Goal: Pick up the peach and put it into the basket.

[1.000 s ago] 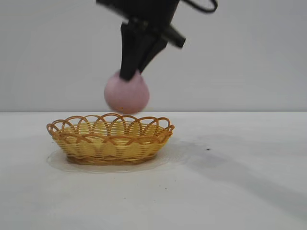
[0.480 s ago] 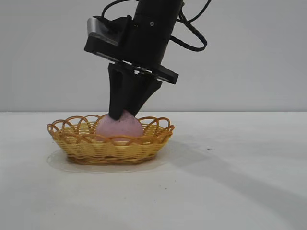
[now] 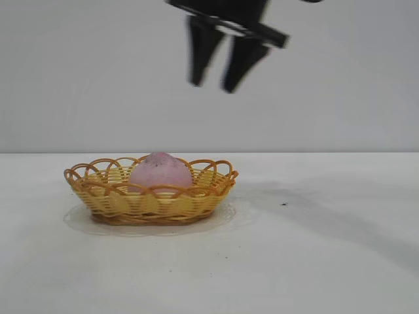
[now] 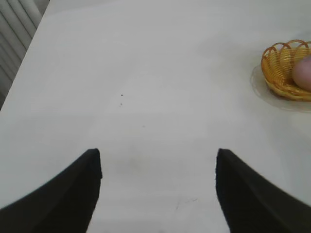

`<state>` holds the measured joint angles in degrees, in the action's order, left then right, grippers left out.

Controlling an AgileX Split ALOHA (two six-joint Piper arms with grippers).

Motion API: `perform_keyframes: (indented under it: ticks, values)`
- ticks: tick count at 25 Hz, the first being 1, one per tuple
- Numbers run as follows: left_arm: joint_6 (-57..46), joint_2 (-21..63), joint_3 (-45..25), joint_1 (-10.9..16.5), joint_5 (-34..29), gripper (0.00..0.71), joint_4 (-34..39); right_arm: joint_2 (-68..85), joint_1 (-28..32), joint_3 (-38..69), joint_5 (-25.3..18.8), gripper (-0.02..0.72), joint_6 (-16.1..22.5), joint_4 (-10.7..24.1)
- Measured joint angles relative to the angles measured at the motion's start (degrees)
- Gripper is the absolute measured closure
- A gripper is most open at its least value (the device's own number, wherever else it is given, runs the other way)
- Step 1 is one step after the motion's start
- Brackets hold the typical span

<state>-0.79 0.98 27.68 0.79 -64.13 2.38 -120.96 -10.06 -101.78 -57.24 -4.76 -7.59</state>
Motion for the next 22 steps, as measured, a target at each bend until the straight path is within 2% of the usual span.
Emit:
perform_keyframes:
  ticks: [6, 10, 15, 18, 22]
  values:
    - [0.0, 0.0, 0.0, 0.0, 0.0, 0.269, 0.0, -2.14, 6.62, 0.0, 2.65, 0.349, 5.31, -0.51]
    - [0.0, 0.0, 0.0, 0.0, 0.0, 0.269, 0.0, -1.18, 8.86, 0.12, 3.2, 0.349, 5.76, -0.77]
    - [0.0, 0.0, 0.0, 0.0, 0.0, 0.269, 0.0, 5.95, 9.46, 3.23, 3.0, 0.349, 4.27, -0.56]
    - [0.0, 0.0, 0.0, 0.0, 0.0, 0.269, 0.0, 15.05, 9.33, 9.76, 4.69, 0.349, 3.29, -0.82]
    - [0.0, 0.0, 0.0, 0.0, 0.0, 0.269, 0.0, 30.8, 8.83, 29.33, 10.48, 0.349, 0.96, -1.55]
